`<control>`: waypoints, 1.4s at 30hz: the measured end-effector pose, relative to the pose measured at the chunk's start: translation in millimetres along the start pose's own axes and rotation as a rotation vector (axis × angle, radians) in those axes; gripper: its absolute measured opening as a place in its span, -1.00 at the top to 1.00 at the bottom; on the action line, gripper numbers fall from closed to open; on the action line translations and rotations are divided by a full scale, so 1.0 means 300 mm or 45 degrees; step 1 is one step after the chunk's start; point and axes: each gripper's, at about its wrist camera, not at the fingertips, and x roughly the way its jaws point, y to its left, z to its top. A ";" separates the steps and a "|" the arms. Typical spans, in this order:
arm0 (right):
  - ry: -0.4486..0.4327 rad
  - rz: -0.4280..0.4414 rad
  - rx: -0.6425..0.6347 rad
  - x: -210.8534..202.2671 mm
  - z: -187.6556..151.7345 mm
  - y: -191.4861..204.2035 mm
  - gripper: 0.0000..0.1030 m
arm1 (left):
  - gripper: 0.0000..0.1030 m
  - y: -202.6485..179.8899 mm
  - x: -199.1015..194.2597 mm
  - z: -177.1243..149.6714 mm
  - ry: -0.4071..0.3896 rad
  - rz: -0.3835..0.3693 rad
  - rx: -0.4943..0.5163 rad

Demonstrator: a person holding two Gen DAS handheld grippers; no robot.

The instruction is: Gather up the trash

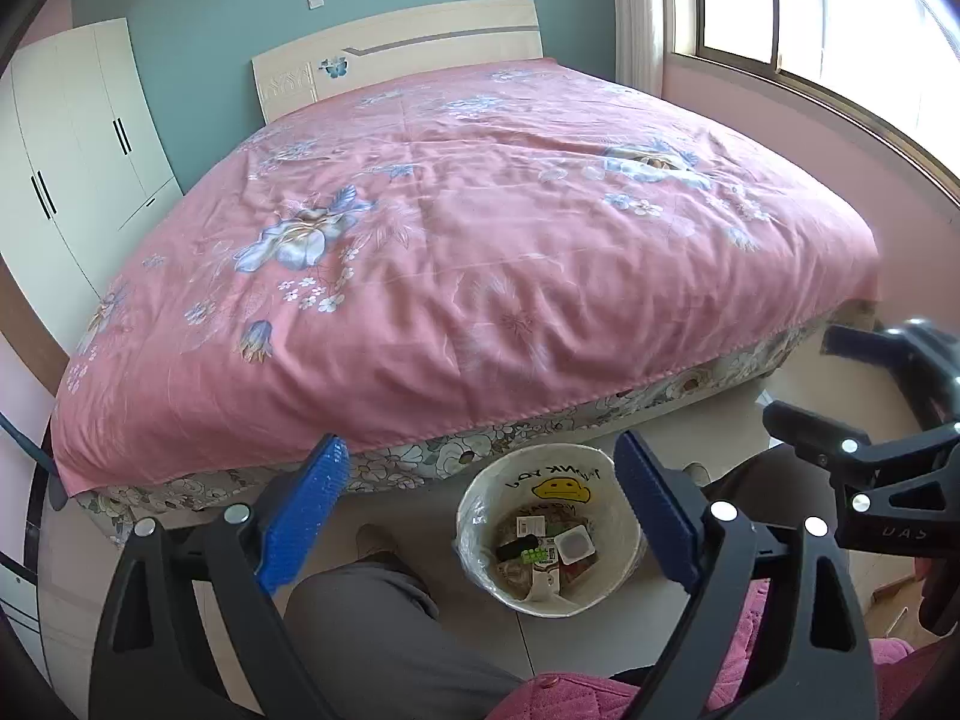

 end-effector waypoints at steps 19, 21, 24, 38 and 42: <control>-0.213 -0.179 0.109 -0.175 -0.056 -0.009 -0.70 | -0.82 -0.004 -0.075 -0.046 -0.071 0.033 -0.049; -0.210 -0.181 0.106 -0.173 -0.058 -0.005 -0.70 | -0.82 -0.003 -0.075 -0.047 -0.072 0.033 -0.051; -0.207 -0.177 0.107 -0.171 -0.058 -0.003 -0.70 | -0.82 -0.001 -0.073 -0.047 -0.071 0.032 -0.046; -0.191 -0.172 0.108 -0.163 -0.070 -0.002 -0.70 | -0.82 0.002 -0.076 -0.046 -0.073 0.035 -0.050; -0.181 -0.170 0.110 -0.157 -0.074 -0.003 -0.70 | -0.82 0.002 -0.078 -0.047 -0.075 0.037 -0.049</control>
